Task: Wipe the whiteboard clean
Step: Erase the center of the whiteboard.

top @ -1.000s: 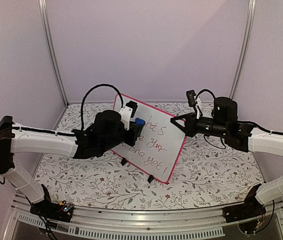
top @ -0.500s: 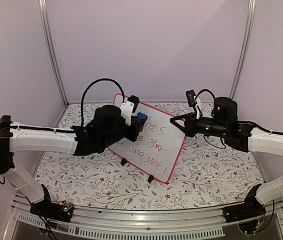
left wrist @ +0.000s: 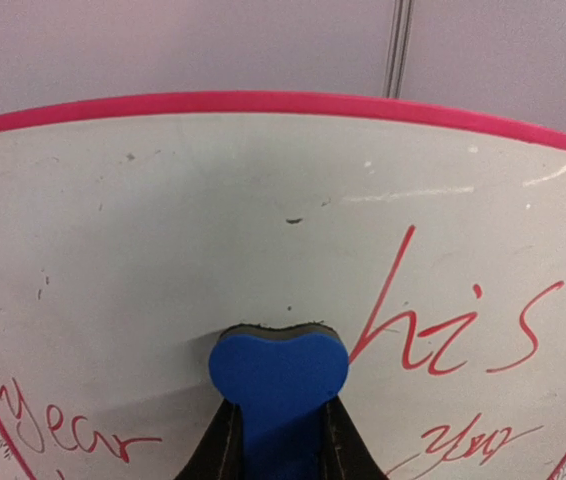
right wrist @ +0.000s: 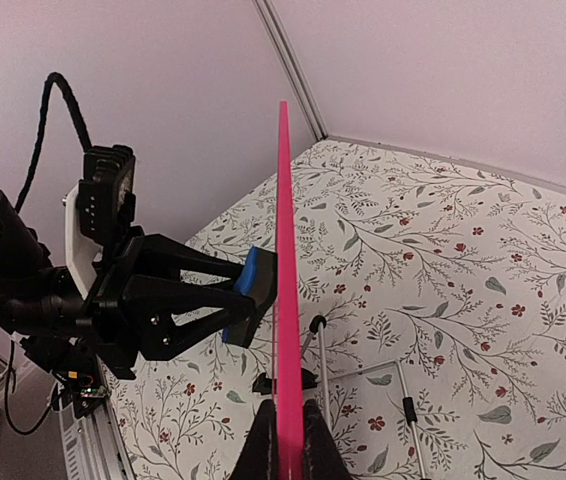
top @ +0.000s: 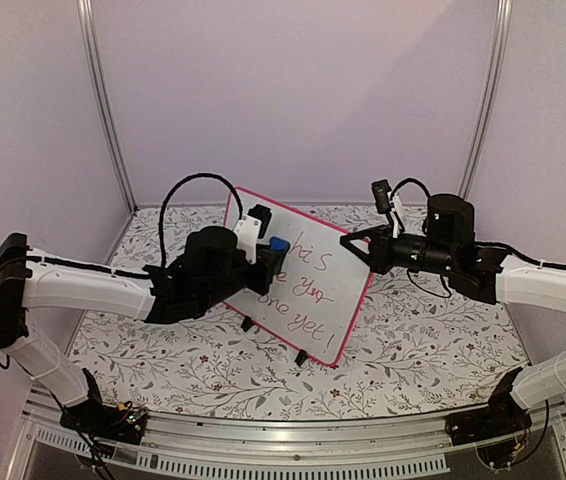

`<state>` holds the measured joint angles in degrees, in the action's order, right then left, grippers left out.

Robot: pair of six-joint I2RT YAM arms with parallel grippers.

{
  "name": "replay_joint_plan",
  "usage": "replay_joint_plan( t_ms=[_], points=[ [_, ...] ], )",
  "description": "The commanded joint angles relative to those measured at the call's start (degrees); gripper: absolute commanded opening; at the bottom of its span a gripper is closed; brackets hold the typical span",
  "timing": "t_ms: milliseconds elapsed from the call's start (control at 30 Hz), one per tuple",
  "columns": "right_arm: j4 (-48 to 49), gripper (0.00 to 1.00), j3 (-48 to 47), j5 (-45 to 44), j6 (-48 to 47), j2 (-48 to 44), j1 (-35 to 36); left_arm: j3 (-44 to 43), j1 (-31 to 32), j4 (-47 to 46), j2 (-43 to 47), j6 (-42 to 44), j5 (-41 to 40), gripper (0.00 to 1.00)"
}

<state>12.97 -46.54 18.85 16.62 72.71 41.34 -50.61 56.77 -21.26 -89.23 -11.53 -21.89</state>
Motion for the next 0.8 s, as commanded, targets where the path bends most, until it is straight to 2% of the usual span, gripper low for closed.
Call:
replay_joint_plan(
  t_ms=[0, 333, 767],
  points=[
    [-7.3, 0.0, 1.4, 7.9, -4.8, 1.7, 2.4, 2.9, 0.0, 3.3, -0.8, -1.6, -0.2, 0.16],
    [-7.4, 0.0, 1.4, 7.8, -4.8, 1.6, 2.4, 6.2, 0.2, 2.4, -0.2, -3.8, 0.4, 0.16],
    [-7.3, 0.0, 1.3, 7.9, -4.8, 2.0, 2.5, 3.9, 2.9, 1.2, -0.9, 0.0, 1.3, 0.16]
  ],
)
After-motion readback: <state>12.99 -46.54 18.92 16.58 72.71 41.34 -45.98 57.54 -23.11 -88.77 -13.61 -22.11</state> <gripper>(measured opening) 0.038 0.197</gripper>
